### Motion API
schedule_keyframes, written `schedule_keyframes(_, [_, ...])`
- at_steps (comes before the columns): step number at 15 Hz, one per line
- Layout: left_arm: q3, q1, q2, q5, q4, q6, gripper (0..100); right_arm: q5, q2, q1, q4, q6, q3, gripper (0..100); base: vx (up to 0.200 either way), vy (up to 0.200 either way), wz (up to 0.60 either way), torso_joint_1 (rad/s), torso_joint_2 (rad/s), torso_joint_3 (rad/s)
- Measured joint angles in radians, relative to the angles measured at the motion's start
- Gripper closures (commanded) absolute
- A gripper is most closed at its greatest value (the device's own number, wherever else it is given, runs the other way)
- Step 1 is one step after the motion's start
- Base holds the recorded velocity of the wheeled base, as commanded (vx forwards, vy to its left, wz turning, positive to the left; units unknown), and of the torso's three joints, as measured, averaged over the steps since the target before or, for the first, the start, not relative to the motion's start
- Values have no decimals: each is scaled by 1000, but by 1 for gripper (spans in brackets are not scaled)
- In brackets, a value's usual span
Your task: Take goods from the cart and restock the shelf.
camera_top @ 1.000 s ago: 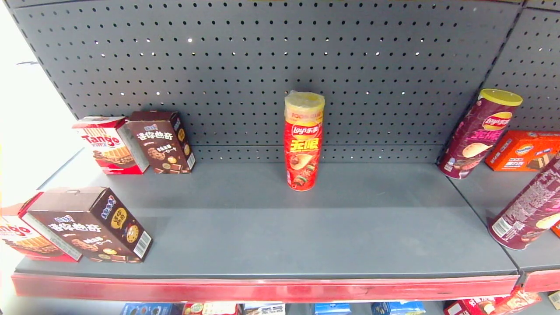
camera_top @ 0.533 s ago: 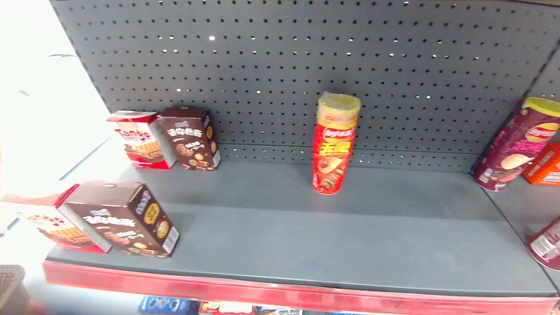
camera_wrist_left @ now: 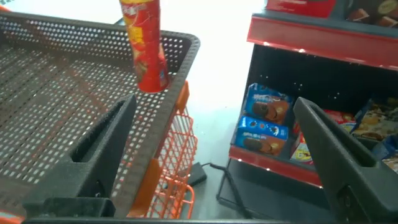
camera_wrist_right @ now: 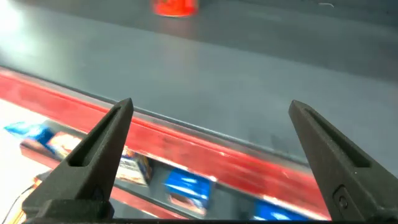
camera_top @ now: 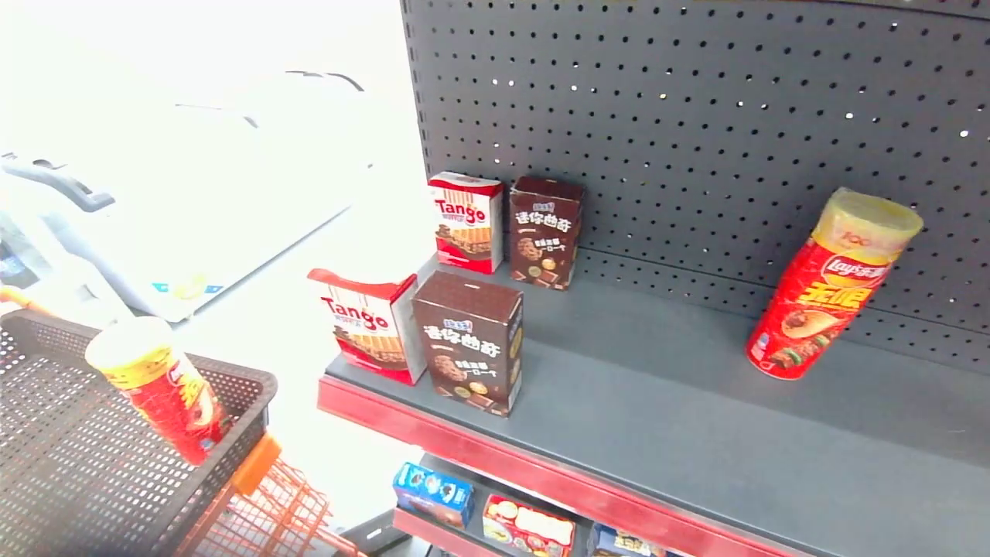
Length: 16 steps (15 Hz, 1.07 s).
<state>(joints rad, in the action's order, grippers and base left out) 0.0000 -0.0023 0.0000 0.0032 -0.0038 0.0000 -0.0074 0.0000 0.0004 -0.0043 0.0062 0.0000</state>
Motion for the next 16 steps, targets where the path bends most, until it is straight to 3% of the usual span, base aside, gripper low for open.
schedule_keyframes(12, [0, 0, 0, -2, 0, 2, 0, 0, 0, 0, 0, 0, 0, 0, 0, 0, 0, 0, 0, 0])
schedule_keyframes(16, [-71, 1, 48, 26, 20, 52, 0, 0, 0, 0, 0, 0, 0, 0, 0, 0, 0, 0, 0, 0])
